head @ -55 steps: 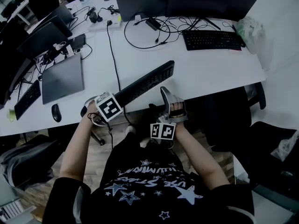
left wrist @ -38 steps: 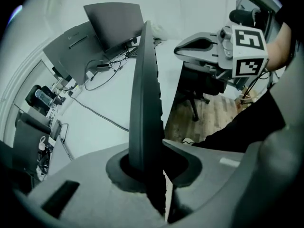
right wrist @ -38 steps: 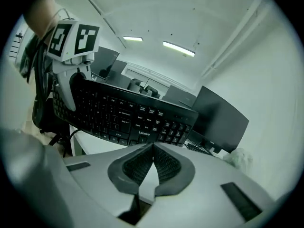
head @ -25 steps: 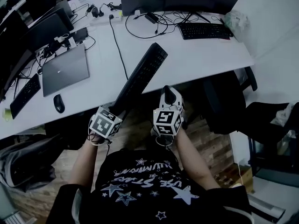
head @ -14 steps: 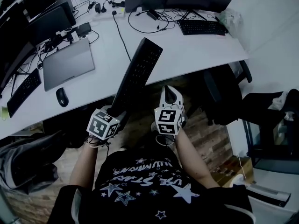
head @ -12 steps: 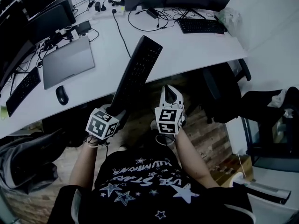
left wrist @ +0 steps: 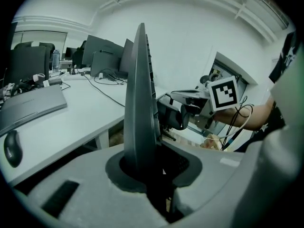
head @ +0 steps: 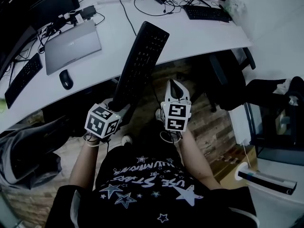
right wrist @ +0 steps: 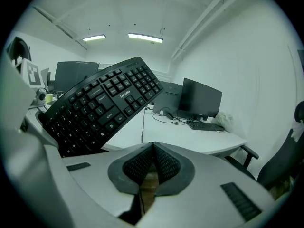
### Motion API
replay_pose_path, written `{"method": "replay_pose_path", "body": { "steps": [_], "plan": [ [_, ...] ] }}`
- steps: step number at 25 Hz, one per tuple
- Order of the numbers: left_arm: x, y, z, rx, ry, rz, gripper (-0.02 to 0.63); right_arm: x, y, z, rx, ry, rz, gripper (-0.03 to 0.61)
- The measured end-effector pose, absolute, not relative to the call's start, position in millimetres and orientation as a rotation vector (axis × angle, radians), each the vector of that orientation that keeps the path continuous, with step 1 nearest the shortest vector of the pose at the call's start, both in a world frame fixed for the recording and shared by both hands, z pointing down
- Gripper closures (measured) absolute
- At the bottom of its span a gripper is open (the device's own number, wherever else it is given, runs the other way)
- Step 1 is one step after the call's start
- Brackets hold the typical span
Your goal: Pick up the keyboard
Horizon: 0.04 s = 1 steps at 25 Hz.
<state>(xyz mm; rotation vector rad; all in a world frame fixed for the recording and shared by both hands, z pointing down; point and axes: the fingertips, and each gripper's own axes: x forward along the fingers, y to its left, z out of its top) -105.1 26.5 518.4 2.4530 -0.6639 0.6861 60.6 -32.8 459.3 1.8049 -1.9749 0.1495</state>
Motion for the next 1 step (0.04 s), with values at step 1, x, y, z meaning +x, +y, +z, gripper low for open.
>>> {"method": "replay_pose_path", "body": {
  "steps": [1],
  "plan": [
    [-110.7,30.0,519.5,2.455,-0.662,0.680,0.529,55.5,-28.7,460.8,1.808,-1.975,0.155,0.572]
  ]
}}
